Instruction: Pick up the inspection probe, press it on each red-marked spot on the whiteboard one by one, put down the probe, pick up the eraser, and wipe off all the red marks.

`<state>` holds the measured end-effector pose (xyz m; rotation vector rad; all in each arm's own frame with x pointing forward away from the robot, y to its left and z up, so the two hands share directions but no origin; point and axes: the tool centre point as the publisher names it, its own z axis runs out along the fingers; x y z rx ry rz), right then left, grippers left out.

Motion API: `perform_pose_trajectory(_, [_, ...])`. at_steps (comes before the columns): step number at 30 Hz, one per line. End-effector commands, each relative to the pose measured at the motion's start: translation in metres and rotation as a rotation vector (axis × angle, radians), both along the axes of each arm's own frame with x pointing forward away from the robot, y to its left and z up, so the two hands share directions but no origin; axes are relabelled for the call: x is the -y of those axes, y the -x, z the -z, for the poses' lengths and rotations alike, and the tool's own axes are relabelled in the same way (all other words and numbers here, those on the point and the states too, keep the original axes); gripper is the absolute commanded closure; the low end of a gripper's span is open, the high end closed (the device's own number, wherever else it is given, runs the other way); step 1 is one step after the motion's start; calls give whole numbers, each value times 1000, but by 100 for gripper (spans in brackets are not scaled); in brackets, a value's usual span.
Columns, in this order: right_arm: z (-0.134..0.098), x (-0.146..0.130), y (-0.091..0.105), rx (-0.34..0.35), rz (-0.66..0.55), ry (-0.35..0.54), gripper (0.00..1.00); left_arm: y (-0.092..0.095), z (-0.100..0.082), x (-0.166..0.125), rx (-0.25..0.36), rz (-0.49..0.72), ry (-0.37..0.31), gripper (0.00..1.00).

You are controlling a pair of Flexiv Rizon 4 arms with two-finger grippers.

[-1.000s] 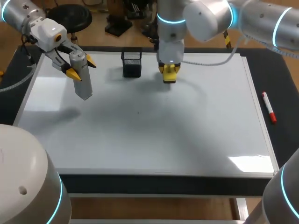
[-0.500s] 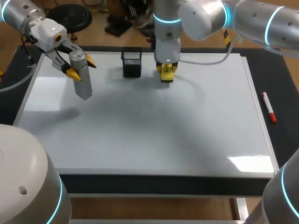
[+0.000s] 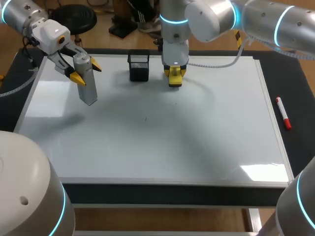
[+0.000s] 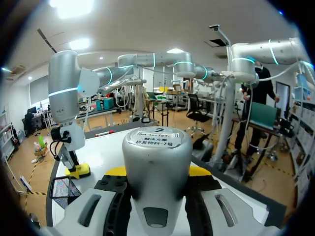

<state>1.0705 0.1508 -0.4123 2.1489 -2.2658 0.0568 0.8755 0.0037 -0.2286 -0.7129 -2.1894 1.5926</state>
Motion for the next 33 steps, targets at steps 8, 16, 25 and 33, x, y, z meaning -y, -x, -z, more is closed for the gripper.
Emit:
perform_pose_trajectory(8, [6,-3,-8,-6,12,7,100,0,-2,0,0,0,-3,100])
perform_pose_trajectory(16, [10,-4,-10,-7,26,16,71,0,-2,0,0,0,-3,100])
perform_pose_trajectory(25, [6,5,-9,1,62,16,40,0,-2,0,0,0,-3,100])
perform_pose_trajectory(33, [-8,25,-3,13,174,-7,0,0,-2,0,0,0,-3,100])
